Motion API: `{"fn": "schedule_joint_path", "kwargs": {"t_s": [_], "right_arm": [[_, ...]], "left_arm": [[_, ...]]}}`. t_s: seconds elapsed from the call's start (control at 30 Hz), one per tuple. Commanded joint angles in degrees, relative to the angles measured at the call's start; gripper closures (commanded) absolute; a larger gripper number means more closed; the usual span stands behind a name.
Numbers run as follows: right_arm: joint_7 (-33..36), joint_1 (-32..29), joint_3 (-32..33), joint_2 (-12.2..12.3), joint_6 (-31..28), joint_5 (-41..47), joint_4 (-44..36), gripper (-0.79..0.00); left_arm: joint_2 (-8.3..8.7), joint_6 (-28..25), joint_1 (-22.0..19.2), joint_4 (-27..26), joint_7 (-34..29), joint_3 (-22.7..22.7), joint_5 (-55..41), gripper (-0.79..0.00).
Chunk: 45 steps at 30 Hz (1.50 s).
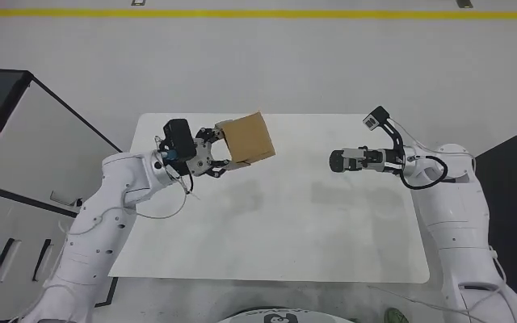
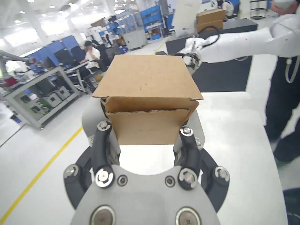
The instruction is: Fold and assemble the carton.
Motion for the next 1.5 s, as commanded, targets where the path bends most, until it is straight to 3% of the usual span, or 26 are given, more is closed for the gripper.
{"fn": "schedule_joint_path", "kwargs": {"t_s": [0.0, 0.2, 0.43, 0.63, 0.9, 1.23, 1.47], "right_arm": [[0.0, 0.0, 0.0, 0.0, 0.0, 0.0, 0.0, -0.785], [0.0, 0.0, 0.0, 0.0, 0.0, 0.0, 0.0, -0.785], [0.0, 0.0, 0.0, 0.0, 0.0, 0.0, 0.0, -0.785], [0.0, 0.0, 0.0, 0.0, 0.0, 0.0, 0.0, -0.785], [0.0, 0.0, 0.0, 0.0, 0.0, 0.0, 0.0, -0.785], [0.0, 0.0, 0.0, 0.0, 0.0, 0.0, 0.0, -0.785], [0.0, 0.0, 0.0, 0.0, 0.0, 0.0, 0.0, -0.785]], "left_arm": [[0.47, -1.2, -0.7, 1.1, 0.1, 1.6, 1.7, 0.0], [2.46, -1.2, -3.3, 5.4, 2.8, 5.9, 2.9, 0.0], [2.45, -0.8, -3.2, 5.3, 2.2, 6.1, 3.4, 0.0], [2.14, -1.2, -5.4, 12.6, 0.7, 11.1, 4.9, 0.0], [0.96, -1.2, -10.9, 23.3, 6.2, 20.1, 6.0, 0.0], [0.8, -1.1, -11.2, 24.1, 5.7, 20.8, 6.3, 0.0], [-1.13, -1.2, -15.0, 33.5, 3.4, 26.0, 2.1, 0.0]]}}
